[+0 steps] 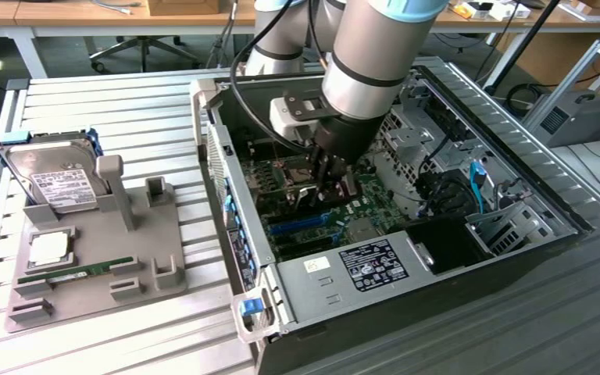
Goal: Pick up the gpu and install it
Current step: 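Insert the gpu into the slot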
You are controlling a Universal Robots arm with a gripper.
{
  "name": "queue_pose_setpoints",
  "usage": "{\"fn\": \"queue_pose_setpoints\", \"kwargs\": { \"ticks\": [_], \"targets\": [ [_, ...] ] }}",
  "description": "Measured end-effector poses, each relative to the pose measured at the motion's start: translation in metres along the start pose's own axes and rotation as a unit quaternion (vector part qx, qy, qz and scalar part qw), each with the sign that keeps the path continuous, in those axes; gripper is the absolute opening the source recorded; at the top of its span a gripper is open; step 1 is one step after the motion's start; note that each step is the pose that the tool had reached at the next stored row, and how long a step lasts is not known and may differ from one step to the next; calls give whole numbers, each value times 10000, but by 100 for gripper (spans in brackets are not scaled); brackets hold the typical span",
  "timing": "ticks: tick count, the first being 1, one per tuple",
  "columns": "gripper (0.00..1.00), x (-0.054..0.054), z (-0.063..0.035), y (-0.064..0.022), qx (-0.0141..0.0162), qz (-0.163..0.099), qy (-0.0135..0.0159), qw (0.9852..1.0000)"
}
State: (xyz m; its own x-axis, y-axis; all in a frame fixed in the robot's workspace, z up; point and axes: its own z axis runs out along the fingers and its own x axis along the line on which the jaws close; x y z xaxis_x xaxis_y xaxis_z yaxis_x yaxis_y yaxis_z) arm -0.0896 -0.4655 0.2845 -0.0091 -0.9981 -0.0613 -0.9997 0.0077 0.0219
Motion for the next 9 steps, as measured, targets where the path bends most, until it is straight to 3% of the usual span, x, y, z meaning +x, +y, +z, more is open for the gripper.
{"fn": "queue_pose_setpoints", "kwargs": {
  "ticks": [9],
  "targets": [
    [27,1,33,3,1,0,-3,10000]
  ]
}}
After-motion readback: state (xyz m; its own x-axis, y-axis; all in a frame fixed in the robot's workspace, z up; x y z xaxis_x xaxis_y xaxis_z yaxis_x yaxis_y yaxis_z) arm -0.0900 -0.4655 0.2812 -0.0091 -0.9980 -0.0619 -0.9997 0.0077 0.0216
